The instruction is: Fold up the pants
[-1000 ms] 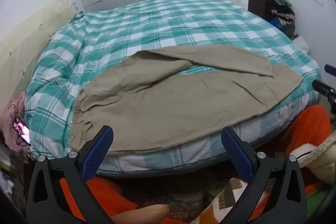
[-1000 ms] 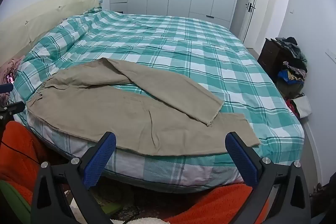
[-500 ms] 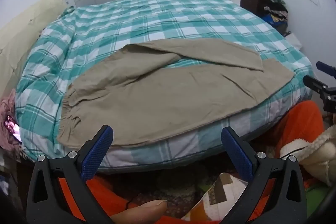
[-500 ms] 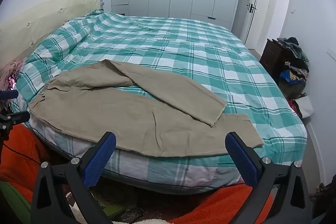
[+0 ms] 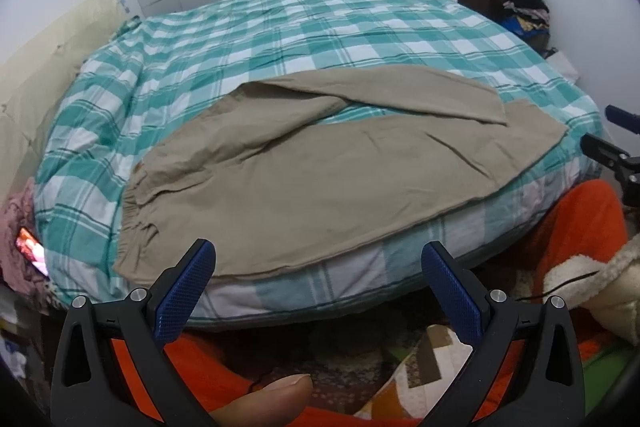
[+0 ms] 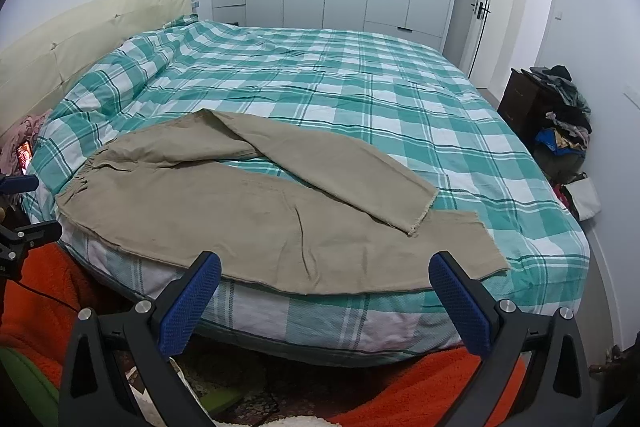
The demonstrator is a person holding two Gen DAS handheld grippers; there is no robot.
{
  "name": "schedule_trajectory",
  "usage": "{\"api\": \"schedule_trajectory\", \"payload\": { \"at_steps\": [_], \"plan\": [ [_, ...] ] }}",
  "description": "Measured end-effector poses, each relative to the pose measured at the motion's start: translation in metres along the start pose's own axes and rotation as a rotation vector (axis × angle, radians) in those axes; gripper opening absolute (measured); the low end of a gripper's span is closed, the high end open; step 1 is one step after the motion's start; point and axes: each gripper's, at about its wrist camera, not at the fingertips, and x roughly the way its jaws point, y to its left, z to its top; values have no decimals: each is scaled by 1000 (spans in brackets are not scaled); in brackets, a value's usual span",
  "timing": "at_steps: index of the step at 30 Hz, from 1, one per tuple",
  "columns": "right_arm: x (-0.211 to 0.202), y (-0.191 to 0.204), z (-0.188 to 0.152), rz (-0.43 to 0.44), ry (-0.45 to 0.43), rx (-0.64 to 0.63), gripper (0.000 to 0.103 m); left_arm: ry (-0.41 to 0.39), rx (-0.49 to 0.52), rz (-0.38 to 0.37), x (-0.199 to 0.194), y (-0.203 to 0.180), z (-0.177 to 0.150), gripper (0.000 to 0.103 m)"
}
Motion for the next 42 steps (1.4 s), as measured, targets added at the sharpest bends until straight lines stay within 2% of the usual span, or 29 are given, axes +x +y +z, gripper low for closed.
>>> {"api": "schedule_trajectory", "payload": {
  "at_steps": [15, 21, 34, 42],
  "plan": [
    [3, 5, -2, 8, 5, 3, 103, 31, -6, -47, 4, -3, -3, 102],
    [3, 6, -4, 8, -1, -1, 103, 38, -16, -31, 7, -3, -5, 102],
    [-1, -1, -9, -3, -31, 31, 103, -18, -51, 40, 7, 8, -3, 102],
    [1, -13, -10, 5, -41, 83, 103, 56, -41, 71, 29, 3, 2, 102]
  ]
}}
